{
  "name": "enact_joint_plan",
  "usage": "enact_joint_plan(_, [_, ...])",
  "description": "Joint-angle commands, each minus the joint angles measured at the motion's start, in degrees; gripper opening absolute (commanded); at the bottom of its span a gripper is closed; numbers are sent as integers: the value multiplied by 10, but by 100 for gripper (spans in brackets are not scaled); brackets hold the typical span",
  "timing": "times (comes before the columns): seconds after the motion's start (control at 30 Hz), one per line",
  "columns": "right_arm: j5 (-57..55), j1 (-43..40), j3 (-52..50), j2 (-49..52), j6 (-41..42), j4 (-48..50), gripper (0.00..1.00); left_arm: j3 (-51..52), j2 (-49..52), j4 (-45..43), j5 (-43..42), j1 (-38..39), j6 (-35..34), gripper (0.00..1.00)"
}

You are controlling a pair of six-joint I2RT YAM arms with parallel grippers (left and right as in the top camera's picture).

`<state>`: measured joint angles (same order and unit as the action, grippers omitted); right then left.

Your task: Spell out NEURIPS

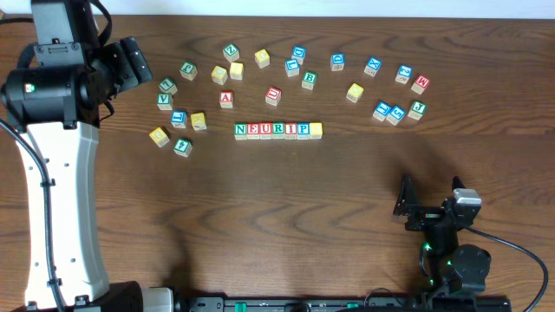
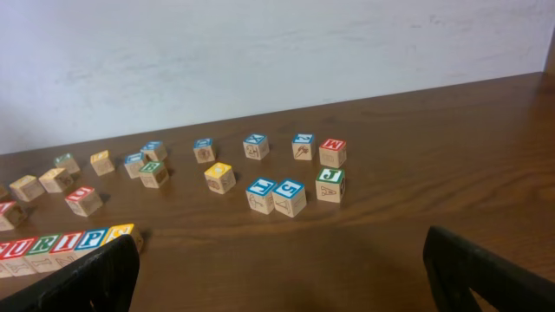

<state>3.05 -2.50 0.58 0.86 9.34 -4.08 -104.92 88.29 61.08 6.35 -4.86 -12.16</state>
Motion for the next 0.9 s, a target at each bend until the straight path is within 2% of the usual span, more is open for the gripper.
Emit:
enact_joint_plan(0.0, [4, -5, -3, -5, -9, 0, 99, -6, 1, 0, 3, -2, 1, 97])
enact_joint_plan(0.87, [4, -5, -3, -5, -9, 0, 99, 1, 4, 0, 3, -6, 1, 98])
